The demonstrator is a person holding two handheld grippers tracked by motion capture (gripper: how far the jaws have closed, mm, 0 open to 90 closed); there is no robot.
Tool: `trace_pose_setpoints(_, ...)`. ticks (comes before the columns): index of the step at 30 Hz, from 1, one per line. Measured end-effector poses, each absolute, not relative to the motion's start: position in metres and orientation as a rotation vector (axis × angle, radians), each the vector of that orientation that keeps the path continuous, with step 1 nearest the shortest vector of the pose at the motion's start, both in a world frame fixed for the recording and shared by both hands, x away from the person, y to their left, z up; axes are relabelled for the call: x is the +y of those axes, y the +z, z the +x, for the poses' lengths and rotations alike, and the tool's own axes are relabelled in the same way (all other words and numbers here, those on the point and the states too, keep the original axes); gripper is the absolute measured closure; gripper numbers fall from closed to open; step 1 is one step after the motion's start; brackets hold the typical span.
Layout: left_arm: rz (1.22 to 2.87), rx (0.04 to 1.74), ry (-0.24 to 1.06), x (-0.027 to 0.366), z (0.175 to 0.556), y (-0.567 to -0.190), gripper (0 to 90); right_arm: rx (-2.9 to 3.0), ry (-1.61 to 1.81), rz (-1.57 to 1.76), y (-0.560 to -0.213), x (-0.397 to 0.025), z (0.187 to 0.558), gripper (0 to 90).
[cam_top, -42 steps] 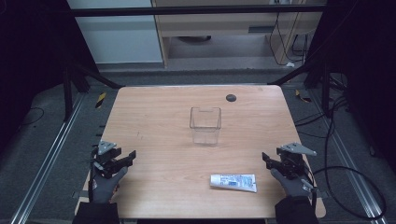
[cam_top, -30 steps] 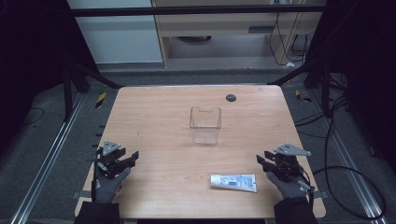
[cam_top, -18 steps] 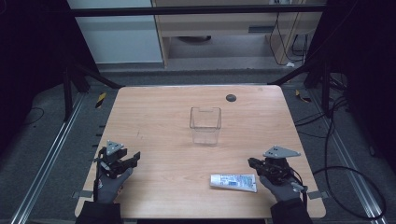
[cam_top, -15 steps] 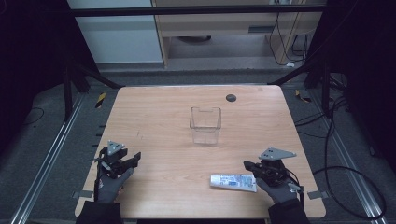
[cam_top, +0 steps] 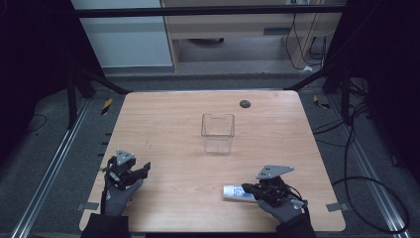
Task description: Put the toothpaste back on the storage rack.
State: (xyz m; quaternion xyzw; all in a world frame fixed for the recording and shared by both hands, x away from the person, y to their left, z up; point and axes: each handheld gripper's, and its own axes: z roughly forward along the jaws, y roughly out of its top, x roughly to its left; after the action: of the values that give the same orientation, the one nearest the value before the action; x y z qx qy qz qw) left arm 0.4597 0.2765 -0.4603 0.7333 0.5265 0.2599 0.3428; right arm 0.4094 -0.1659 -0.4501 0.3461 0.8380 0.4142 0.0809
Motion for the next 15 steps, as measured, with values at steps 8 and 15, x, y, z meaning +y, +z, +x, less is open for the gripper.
trace_pose_setpoints(8,1.916,1.363,0.681,0.275,0.460,-0.461,38.8,2.575,1.198,1.003,-0.462,-0.148,0.407,90.0)
trace_pose_setpoints(15,1.922,1.363,0.684,0.275,0.459,-0.461,38.5,2.600,1.160,1.019,-0.465,-0.152,0.404,90.0)
